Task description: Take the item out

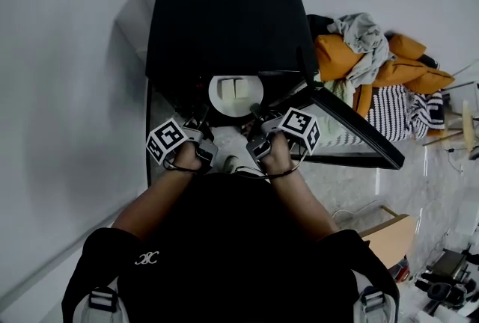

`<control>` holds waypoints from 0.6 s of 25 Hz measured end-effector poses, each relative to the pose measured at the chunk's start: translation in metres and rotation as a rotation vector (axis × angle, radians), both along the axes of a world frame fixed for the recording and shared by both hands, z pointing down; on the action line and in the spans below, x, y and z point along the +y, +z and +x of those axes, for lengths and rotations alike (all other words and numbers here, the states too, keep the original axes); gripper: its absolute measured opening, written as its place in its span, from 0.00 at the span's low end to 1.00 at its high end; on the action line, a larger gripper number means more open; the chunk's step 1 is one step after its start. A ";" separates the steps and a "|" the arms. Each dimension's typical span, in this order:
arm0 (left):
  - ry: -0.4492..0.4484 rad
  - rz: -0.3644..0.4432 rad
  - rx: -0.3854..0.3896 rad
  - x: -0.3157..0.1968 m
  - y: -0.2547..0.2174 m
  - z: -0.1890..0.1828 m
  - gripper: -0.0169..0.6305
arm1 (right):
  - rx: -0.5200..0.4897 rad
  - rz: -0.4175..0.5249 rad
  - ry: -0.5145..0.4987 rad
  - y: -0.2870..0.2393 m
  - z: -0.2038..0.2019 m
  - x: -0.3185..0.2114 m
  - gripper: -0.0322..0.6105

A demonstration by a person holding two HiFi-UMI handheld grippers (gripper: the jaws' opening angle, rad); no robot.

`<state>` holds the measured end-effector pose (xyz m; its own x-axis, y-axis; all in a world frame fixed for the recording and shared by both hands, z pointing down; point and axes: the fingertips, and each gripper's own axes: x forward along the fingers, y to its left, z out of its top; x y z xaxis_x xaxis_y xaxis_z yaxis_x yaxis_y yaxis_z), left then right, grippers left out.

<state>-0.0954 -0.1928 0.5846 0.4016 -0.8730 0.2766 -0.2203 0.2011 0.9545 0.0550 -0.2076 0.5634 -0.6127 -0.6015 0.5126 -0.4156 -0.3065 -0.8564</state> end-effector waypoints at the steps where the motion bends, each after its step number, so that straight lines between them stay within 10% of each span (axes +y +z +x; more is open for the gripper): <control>1: 0.000 -0.001 0.002 0.000 0.000 0.000 0.12 | -0.001 -0.001 0.000 0.000 0.002 0.002 0.09; 15: -0.008 -0.002 0.011 0.001 -0.001 -0.001 0.12 | -0.120 -0.072 0.023 0.012 0.007 0.026 0.09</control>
